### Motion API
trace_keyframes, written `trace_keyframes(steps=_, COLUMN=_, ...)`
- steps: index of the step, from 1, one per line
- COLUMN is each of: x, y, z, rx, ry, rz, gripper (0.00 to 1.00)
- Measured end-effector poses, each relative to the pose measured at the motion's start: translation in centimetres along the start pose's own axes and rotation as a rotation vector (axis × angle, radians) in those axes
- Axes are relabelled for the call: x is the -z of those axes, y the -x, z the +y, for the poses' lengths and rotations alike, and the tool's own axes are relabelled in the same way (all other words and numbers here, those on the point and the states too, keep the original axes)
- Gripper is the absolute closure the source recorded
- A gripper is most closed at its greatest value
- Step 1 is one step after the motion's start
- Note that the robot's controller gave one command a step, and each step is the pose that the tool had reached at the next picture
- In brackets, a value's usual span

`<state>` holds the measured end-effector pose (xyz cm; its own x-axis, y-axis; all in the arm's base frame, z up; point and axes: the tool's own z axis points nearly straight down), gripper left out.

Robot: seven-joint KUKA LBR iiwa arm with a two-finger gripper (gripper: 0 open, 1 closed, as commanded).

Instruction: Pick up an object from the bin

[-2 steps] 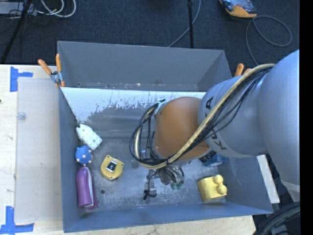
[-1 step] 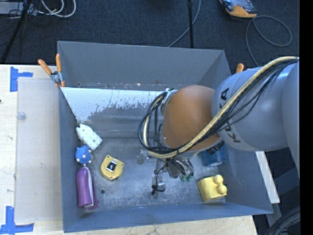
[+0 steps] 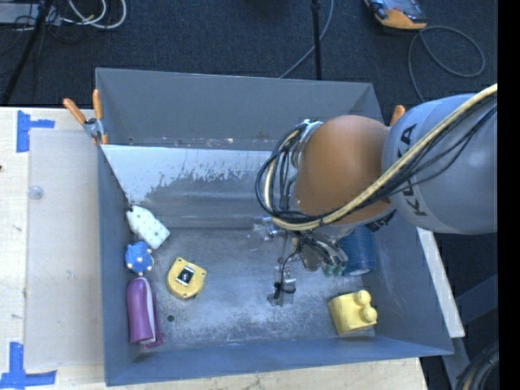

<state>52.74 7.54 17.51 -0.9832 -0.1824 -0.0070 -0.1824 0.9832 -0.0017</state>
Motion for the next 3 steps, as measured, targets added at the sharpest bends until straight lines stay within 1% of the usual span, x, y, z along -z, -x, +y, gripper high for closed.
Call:
trace_keyframes(steps=1, x=-3.2, y=1.1, z=3.0, rx=0.014, ry=0.002, rz=0.013, gripper=0.0)
trace_keyframes(steps=2, x=-4.1, y=-0.9, z=5.8, rx=0.081, ry=0.009, rz=0.008, gripper=0.0)
trace_keyframes(steps=3, x=-5.7, y=-0.9, z=3.5, rx=0.107, ry=0.0, rz=0.012, gripper=0.0)
